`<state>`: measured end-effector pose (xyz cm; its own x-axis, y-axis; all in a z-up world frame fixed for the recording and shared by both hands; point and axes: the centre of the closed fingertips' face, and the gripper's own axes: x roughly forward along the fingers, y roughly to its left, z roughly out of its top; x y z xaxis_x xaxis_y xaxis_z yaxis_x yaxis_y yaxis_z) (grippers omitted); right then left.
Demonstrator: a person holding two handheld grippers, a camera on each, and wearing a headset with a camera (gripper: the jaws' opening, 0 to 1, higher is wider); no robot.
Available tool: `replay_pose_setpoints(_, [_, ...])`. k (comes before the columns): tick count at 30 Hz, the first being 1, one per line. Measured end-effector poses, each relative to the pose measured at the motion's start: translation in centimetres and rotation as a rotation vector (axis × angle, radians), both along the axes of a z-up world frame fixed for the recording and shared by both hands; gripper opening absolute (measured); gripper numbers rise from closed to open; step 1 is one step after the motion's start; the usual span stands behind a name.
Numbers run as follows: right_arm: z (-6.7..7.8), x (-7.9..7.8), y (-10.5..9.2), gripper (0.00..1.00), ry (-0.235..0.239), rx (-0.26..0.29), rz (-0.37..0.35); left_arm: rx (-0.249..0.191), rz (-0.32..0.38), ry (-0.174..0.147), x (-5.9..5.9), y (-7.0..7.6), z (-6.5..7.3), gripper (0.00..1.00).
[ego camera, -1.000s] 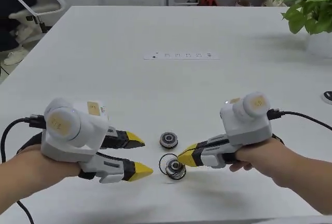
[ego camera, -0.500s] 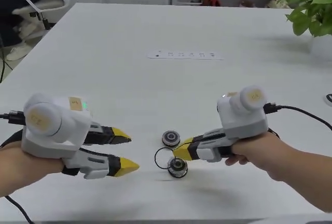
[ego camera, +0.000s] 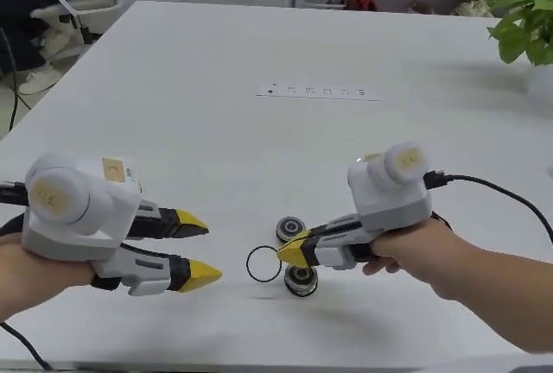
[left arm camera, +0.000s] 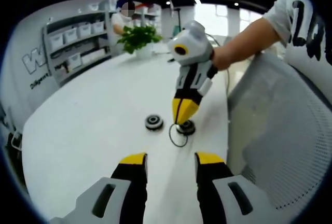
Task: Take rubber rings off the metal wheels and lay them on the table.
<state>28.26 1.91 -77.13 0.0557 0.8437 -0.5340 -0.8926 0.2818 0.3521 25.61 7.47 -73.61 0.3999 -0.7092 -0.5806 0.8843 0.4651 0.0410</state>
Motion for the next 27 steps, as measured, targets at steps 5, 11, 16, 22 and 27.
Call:
replay_pose_setpoints(5, [-0.4,-0.1,0.3,0.00,0.002,-0.010,0.012,-0.003,0.012,0.002,0.0,0.3,0.0,0.37])
replay_pose_setpoints(11, [-0.8,-0.1,0.6,0.00,0.001,-0.019,0.016,-0.003,0.017,0.008,-0.2,0.5,-0.3,0.37])
replay_pose_setpoints(16, [-1.2,-0.4,1.0,0.00,0.001,-0.030,0.032,-0.003,0.020,0.014,-0.3,0.6,-0.4,0.37])
replay_pose_setpoints(22, [-1.5,-0.9,1.4,0.00,-0.017,-0.040,0.052,0.003,0.018,0.018,-0.3,0.6,-0.6,0.37])
replay_pose_setpoints(27, [-1.8,-0.9,1.6,0.00,-0.029,-0.047,0.064,0.006,0.019,0.022,-0.3,0.7,-0.7,0.37])
